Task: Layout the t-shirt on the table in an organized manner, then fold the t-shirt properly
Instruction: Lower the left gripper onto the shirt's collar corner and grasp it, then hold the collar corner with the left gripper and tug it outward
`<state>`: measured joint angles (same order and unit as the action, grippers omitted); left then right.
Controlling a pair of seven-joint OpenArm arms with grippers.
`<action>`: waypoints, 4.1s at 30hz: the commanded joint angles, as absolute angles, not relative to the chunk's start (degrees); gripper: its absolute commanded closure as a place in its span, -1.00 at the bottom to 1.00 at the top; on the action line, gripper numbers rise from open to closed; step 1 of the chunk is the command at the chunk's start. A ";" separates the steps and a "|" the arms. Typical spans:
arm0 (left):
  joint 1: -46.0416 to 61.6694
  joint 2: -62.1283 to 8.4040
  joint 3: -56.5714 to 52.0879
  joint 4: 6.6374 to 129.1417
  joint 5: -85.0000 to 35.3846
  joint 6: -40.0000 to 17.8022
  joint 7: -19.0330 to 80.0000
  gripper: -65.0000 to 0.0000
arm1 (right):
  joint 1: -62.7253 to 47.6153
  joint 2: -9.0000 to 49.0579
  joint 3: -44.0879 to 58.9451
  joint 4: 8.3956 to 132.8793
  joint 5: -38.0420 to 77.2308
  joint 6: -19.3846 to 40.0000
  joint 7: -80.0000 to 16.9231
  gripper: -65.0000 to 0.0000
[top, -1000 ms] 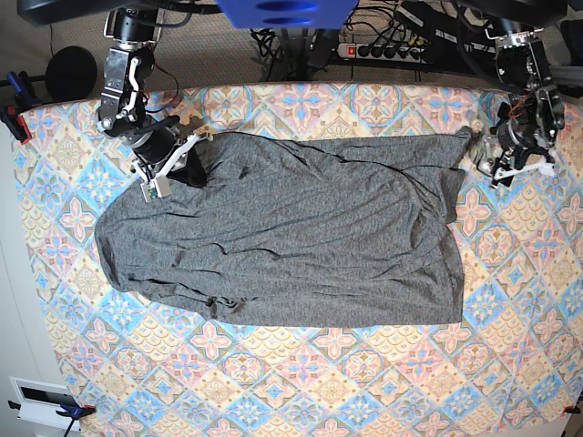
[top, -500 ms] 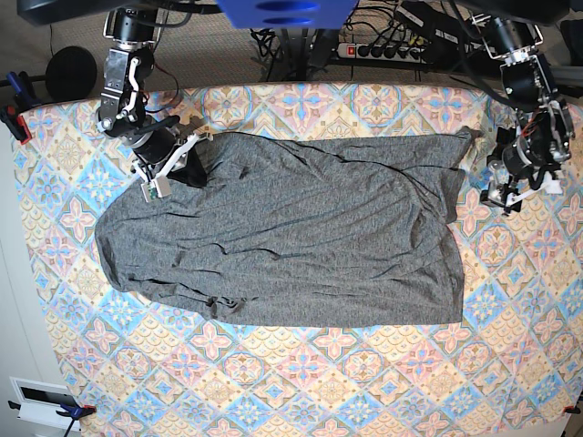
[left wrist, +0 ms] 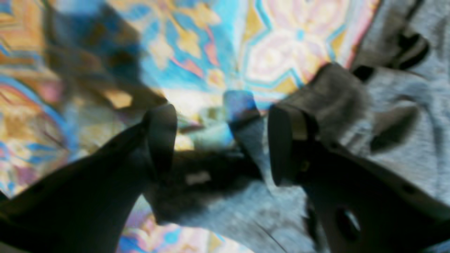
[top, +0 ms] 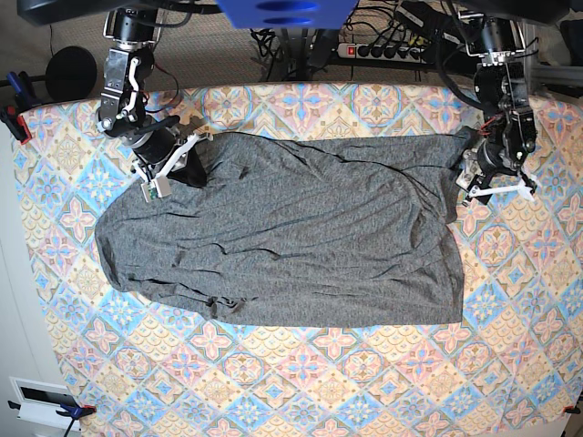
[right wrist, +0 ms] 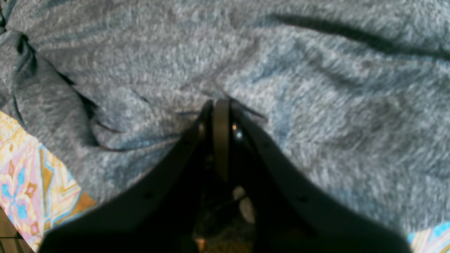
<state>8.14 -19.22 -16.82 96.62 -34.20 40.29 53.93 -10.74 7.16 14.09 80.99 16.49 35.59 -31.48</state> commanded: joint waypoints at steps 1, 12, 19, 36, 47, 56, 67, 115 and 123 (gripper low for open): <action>7.60 -20.18 -16.57 97.45 -32.57 40.00 52.97 -0.16 | -11.82 7.52 13.85 79.08 6.55 30.81 -41.10 1.00; 7.43 -19.21 -12.79 92.26 -29.23 40.00 45.05 -0.16 | -11.82 7.52 13.85 79.43 6.55 30.81 -41.10 1.00; 7.78 -18.24 -7.96 94.37 -29.32 40.00 41.27 -0.16 | -11.82 7.52 13.85 79.43 6.55 30.81 -41.01 1.00; 13.23 -18.24 -15.78 105.01 -50.77 35.91 47.87 -0.17 | -11.82 7.52 13.85 79.08 6.55 30.81 -41.01 1.00; 11.65 -18.15 -38.64 100.09 -84.09 25.98 50.51 -0.16 | -11.74 7.52 13.76 79.08 6.55 30.81 -41.01 1.00; 11.03 -18.15 -42.24 98.77 -85.00 25.98 57.45 -0.16 | -11.74 7.52 13.76 79.08 6.46 30.81 -41.01 1.00; 11.12 -12.09 -42.33 90.68 -63.25 12.35 63.52 -0.16 | -11.74 7.52 13.76 79.08 6.46 30.81 -40.92 1.00; 3.65 -12.97 -33.45 79.43 -52.18 11.82 58.51 0.10 | -11.74 7.52 13.76 79.08 6.46 30.81 -39.08 1.00; 3.56 -12.88 -33.45 79.43 -45.05 12.26 58.24 0.86 | -11.74 7.52 13.76 79.52 6.46 30.81 -39.08 1.00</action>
<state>3.49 -12.86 -33.78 79.55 -46.63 11.33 57.45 -10.79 7.14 13.96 80.95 15.44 35.62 -29.95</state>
